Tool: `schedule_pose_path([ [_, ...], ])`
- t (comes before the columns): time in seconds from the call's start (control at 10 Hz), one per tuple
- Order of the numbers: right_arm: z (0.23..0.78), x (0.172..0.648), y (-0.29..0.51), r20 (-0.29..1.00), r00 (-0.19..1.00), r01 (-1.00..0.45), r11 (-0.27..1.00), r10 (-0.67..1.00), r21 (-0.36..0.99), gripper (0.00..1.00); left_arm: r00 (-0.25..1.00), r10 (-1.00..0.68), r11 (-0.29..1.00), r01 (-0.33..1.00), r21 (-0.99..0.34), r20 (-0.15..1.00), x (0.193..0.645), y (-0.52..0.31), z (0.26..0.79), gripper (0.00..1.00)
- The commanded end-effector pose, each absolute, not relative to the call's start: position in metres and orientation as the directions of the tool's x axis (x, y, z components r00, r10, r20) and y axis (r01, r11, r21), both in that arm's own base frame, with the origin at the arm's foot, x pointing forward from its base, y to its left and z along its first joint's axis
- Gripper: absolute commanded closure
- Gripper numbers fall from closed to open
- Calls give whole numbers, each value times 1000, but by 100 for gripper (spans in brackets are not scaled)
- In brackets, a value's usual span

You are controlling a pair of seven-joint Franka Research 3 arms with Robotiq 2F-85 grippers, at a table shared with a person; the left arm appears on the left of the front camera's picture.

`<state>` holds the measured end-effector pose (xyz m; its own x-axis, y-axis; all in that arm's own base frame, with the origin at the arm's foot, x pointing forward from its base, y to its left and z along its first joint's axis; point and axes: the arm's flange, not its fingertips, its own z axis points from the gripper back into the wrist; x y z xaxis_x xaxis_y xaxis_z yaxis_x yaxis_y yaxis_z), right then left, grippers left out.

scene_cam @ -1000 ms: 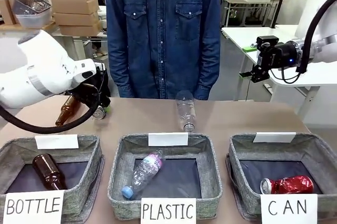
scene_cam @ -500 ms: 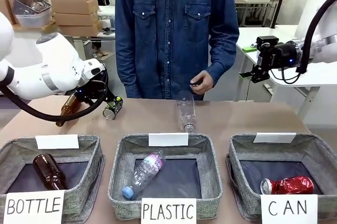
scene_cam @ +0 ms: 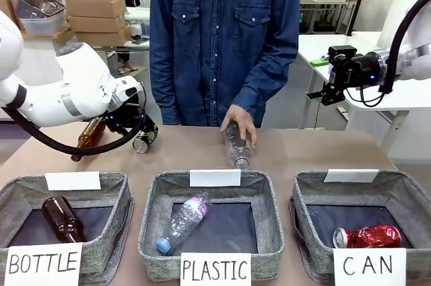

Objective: Sort the can waste into the basket.
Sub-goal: Pick up the can waste from the table and place it in the right Fabric basket.

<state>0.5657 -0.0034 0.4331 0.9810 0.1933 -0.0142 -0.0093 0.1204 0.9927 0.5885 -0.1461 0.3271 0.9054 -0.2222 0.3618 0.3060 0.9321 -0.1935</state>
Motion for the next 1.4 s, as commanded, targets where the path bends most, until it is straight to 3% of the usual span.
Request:
schedule_pose_path([
  [0.0, 436, 563, -5, 5, 977, -33, 125, 211, 992, 0, 896, -233, 913, 335, -233, 378, 584, -143, 335, 0],
  [0.6, 436, 563, -5, 5, 977, -33, 125, 211, 992, 0, 895, -258, 926, 336, -169, 364, 588, -148, 321, 0],
  [0.7, 436, 563, -5, 5, 977, -33, 125, 211, 992, 0, 891, -269, 924, 346, -161, 366, 587, -148, 319, 39],
  [0.8, 436, 563, -5, 5, 977, -33, 125, 211, 992, 0, 894, -268, 927, 341, -156, 358, 587, -148, 318, 59],
  [0.9, 436, 563, -5, 5, 977, -33, 125, 211, 992, 0, 893, -273, 927, 343, -150, 357, 586, -148, 316, 98],
  [1.2, 436, 563, -5, 5, 977, -33, 125, 211, 992, 0, 890, -286, 929, 348, -123, 356, 583, -147, 310, 100],
  [1.3, 436, 563, -5, 5, 977, -33, 125, 211, 992, 0, 889, -287, 929, 349, -122, 356, 583, -146, 311, 96],
])
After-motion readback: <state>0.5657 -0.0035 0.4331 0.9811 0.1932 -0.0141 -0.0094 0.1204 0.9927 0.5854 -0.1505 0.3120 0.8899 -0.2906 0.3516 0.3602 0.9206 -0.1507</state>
